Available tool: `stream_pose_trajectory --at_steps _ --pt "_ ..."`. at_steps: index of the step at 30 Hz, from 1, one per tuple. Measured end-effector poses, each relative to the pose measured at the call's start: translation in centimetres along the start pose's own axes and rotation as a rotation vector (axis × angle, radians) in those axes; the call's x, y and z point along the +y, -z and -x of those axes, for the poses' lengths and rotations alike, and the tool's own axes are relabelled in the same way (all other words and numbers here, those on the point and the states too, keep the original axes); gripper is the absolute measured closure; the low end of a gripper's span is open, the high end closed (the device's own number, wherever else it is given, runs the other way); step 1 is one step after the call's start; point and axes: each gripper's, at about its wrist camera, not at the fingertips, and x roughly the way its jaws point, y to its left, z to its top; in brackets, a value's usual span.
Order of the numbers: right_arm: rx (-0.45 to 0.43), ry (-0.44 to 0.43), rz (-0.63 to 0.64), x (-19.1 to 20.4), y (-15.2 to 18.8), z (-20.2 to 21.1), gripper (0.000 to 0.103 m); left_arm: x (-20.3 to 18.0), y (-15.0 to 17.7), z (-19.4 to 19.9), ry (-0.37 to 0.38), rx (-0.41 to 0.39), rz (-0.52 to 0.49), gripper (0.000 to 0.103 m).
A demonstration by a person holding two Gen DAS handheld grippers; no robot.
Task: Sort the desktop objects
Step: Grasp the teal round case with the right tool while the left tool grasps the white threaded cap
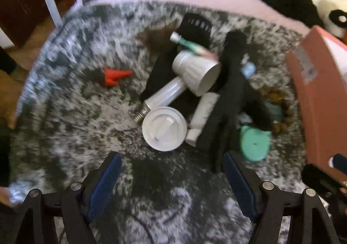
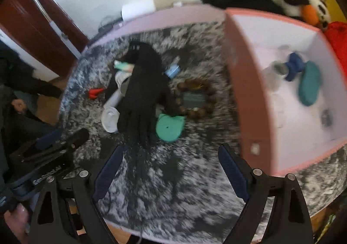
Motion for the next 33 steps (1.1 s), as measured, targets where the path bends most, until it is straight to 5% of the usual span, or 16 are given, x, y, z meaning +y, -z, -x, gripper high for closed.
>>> stream_pose_trajectory --at_steps 6,16,18,20,23,25,26,27,33 --pt "0.055 0.006 -0.059 2.7 -0.1 -7.9 0.012 0.7 -0.3 -5.9 0.026 0.036 -0.024 0.022" --pt "0.069 0.016 -0.095 3.4 -1.6 -14.1 0.012 2.5 -2.1 -8.3 0.045 -0.031 0.02 0.014" --pt "0.051 0.054 -0.076 3.8 -1.2 -14.6 0.016 3.8 -1.8 -9.3 0.03 -0.013 0.076 0.011" --pt "0.027 0.083 -0.054 4.2 -0.9 -14.7 0.035 4.0 -1.7 -10.6 0.056 0.009 0.098 0.005" --pt "0.012 0.088 -0.016 4.7 -0.6 -14.5 0.04 1.7 -1.8 -11.3 0.017 0.023 0.034 0.008" --pt "0.014 0.071 -0.02 4.4 -0.5 -14.4 0.041 0.5 -1.4 -11.0 0.019 0.019 0.003 0.022" --pt "0.016 0.065 -0.02 4.3 -0.4 -14.4 0.041 -0.1 -1.2 -10.9 0.019 0.017 -0.013 0.059" --pt "0.018 0.06 -0.017 4.2 -0.3 -14.3 0.041 -0.4 -1.0 -10.6 0.025 0.016 -0.015 0.069" --pt "0.031 0.034 -0.002 3.8 1.2 -12.4 0.041 0.6 0.9 -6.7 0.026 0.019 0.019 0.072"
